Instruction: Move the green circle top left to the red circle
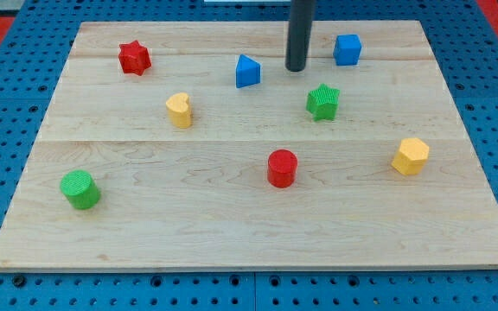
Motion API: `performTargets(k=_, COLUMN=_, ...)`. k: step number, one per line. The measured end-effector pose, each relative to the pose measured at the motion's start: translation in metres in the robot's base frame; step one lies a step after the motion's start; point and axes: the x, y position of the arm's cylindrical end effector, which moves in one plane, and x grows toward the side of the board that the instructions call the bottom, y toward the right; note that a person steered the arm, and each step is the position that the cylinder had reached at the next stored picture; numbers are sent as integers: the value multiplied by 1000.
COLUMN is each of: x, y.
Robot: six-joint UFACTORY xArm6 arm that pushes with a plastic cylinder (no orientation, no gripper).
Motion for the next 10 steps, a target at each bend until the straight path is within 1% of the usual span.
performTargets(k=1, x=42, y=-35)
performTargets(k=2, x=87, y=-99)
performTargets(k=3, x=149, y=-148)
performTargets(k=4, x=247, y=-154)
performTargets(k=5, x=276, y=-219)
performTargets(k=6, x=266, y=-310)
performTargets(k=7, x=252, y=-317)
performTargets(k=8, x=268, y=-219)
performTargets(k=9, x=257, y=-176)
performTargets(k=10, x=277, y=-210)
